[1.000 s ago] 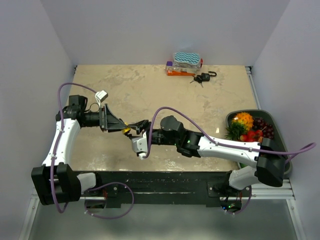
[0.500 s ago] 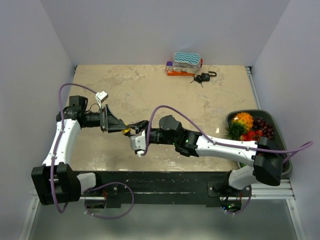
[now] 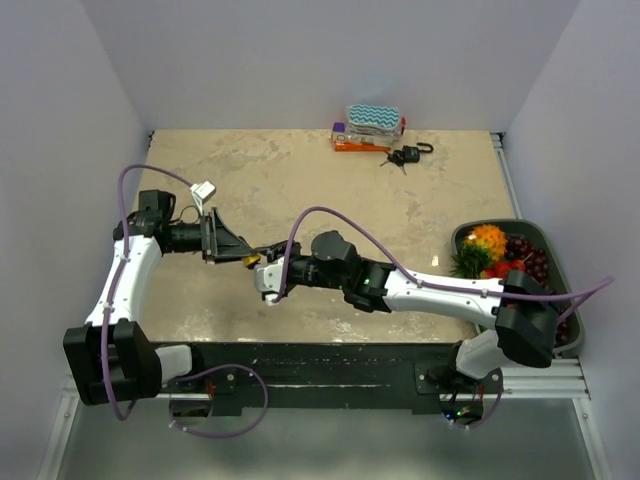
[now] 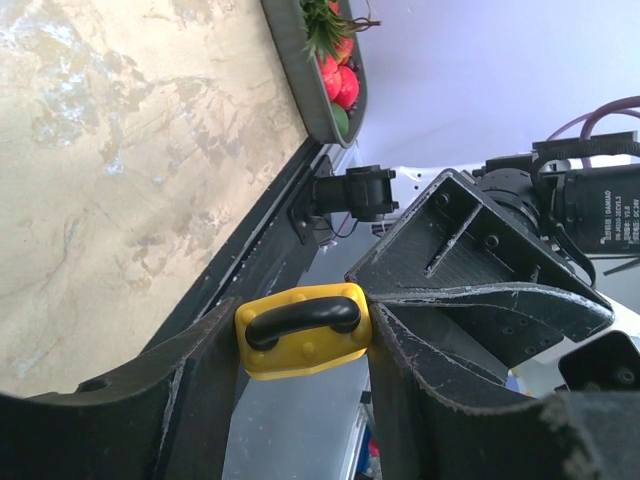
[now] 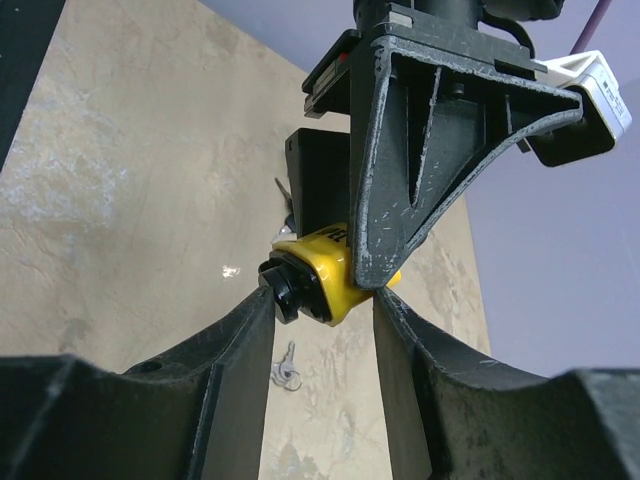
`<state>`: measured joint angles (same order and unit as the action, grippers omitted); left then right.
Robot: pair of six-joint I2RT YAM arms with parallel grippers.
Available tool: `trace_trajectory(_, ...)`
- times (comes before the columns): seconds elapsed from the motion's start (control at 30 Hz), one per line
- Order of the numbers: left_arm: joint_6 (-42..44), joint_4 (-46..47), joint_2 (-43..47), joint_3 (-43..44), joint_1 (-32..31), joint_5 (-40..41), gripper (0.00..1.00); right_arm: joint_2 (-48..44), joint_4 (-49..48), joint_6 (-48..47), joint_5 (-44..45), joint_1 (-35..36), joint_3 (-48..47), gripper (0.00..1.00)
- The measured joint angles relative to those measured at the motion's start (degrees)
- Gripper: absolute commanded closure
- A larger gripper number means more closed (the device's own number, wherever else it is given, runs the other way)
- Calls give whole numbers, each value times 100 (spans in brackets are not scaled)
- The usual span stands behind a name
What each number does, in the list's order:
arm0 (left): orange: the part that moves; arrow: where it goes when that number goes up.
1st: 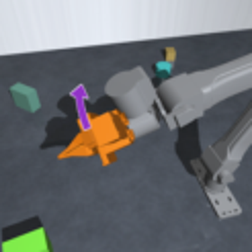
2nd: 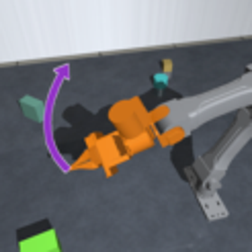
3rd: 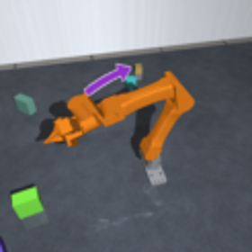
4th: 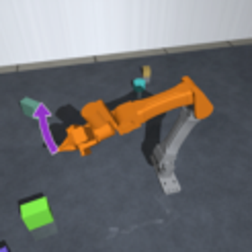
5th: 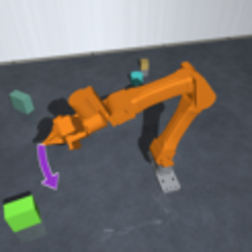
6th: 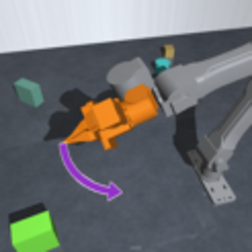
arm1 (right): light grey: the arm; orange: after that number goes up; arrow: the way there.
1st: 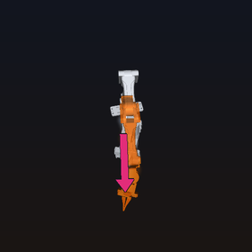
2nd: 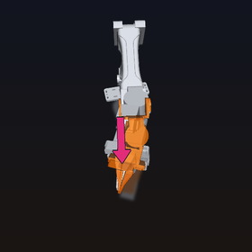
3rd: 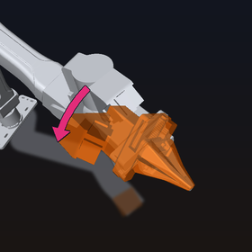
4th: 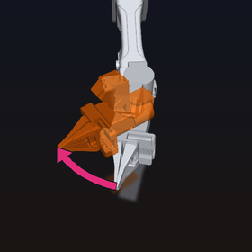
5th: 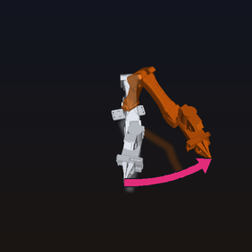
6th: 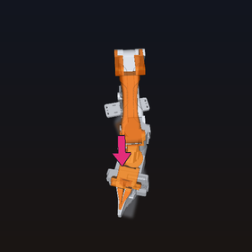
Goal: Lock with the key
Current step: Adjust the lock.
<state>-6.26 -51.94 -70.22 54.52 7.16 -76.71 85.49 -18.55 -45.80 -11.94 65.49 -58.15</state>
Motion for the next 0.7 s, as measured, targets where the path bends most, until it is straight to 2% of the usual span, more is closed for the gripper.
trace_trajectory(0.37,17,234,-61,0,42,369,100,326,-295,212,391,13,-44,70)
trace_trajectory(0.7,9,424,-114,-2,44,409,100,420,-507,476,632,37,-44,72)
